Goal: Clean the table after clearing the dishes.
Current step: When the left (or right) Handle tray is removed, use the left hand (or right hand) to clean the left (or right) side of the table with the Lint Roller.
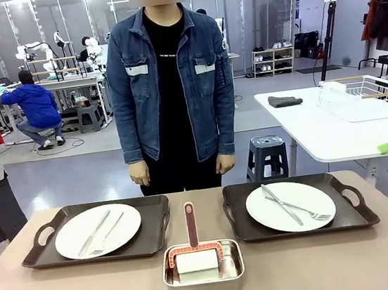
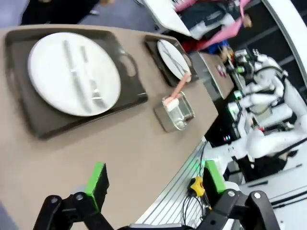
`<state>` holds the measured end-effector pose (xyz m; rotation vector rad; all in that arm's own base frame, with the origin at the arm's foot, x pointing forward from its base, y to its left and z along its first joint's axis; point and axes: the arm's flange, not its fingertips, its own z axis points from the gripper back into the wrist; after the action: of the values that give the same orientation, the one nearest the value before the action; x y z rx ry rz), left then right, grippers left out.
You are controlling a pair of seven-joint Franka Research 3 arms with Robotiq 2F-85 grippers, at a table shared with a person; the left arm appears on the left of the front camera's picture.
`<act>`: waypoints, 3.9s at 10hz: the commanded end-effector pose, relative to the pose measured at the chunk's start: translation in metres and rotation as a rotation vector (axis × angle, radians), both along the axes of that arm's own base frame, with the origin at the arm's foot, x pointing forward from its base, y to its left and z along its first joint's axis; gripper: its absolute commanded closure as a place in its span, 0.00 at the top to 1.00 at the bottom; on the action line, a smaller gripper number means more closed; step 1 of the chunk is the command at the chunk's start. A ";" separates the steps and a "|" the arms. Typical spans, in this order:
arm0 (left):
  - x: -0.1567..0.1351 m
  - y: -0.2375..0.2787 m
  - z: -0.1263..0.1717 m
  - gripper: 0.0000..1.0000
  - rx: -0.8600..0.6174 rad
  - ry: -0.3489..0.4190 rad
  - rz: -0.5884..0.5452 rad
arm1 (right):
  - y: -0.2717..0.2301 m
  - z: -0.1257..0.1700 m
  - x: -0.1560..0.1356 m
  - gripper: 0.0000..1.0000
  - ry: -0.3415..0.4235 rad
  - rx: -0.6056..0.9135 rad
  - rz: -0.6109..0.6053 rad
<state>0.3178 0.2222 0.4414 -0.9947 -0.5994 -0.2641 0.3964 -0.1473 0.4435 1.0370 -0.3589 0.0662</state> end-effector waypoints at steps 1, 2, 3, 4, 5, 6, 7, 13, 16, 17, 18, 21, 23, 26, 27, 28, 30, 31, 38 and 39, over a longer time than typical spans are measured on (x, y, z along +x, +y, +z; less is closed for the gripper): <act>-0.027 0.038 -0.005 1.00 -0.050 -0.005 0.085 | -0.051 -0.022 -0.020 1.00 -0.004 0.060 -0.112; -0.049 0.055 -0.011 1.00 -0.067 -0.012 0.140 | -0.080 -0.035 -0.040 1.00 0.018 0.081 -0.185; -0.065 0.069 -0.015 1.00 -0.080 -0.002 0.189 | -0.100 -0.042 -0.058 1.00 0.026 0.089 -0.227; -0.078 0.083 -0.019 1.00 -0.108 -0.008 0.250 | -0.113 -0.046 -0.071 1.00 0.027 0.089 -0.263; -0.087 0.093 -0.019 1.00 -0.120 -0.013 0.286 | -0.117 -0.049 -0.077 1.00 0.043 0.079 -0.275; -0.087 0.095 -0.022 1.00 -0.114 0.010 0.307 | -0.115 -0.048 -0.075 1.00 0.051 0.059 -0.275; -0.081 0.097 -0.023 1.00 -0.067 -0.001 0.322 | -0.110 -0.047 -0.068 1.00 0.034 0.029 -0.268; -0.094 0.093 -0.022 1.00 -0.095 0.023 0.298 | -0.129 -0.049 -0.080 1.00 0.065 0.081 -0.297; -0.094 0.093 -0.022 1.00 -0.095 0.023 0.298 | -0.129 -0.049 -0.080 1.00 0.065 0.081 -0.297; -0.094 0.093 -0.022 1.00 -0.095 0.023 0.298 | -0.129 -0.049 -0.080 1.00 0.065 0.081 -0.297; -0.094 0.093 -0.022 1.00 -0.095 0.023 0.298 | -0.129 -0.049 -0.080 1.00 0.065 0.081 -0.297; -0.094 0.093 -0.022 1.00 -0.095 0.023 0.298 | -0.129 -0.049 -0.080 1.00 0.065 0.081 -0.297; -0.094 0.093 -0.022 1.00 -0.095 0.023 0.298 | -0.129 -0.049 -0.080 1.00 0.065 0.081 -0.297; -0.094 0.093 -0.022 1.00 -0.095 0.023 0.298 | -0.129 -0.049 -0.080 1.00 0.065 0.081 -0.297; -0.094 0.093 -0.022 1.00 -0.095 0.023 0.298 | -0.129 -0.049 -0.080 1.00 0.065 0.081 -0.297; -0.094 0.093 -0.022 1.00 -0.095 0.023 0.298 | -0.129 -0.049 -0.080 1.00 0.065 0.081 -0.297; -0.094 0.093 -0.022 1.00 -0.095 0.023 0.298 | -0.129 -0.049 -0.080 1.00 0.065 0.081 -0.297; -0.094 0.093 -0.022 1.00 -0.095 0.023 0.298 | -0.129 -0.049 -0.080 1.00 0.065 0.081 -0.297; -0.074 0.078 0.000 1.00 -0.039 -0.010 0.256 | -0.129 -0.049 -0.080 1.00 0.065 0.081 -0.297; -0.051 0.054 0.036 1.00 0.063 -0.052 0.185 | -0.129 -0.049 -0.080 1.00 0.065 0.081 -0.297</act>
<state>0.2490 0.2961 0.4435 -0.9424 -0.7211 -0.0523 0.3190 -0.2755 0.3927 1.0430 -0.4517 -0.2508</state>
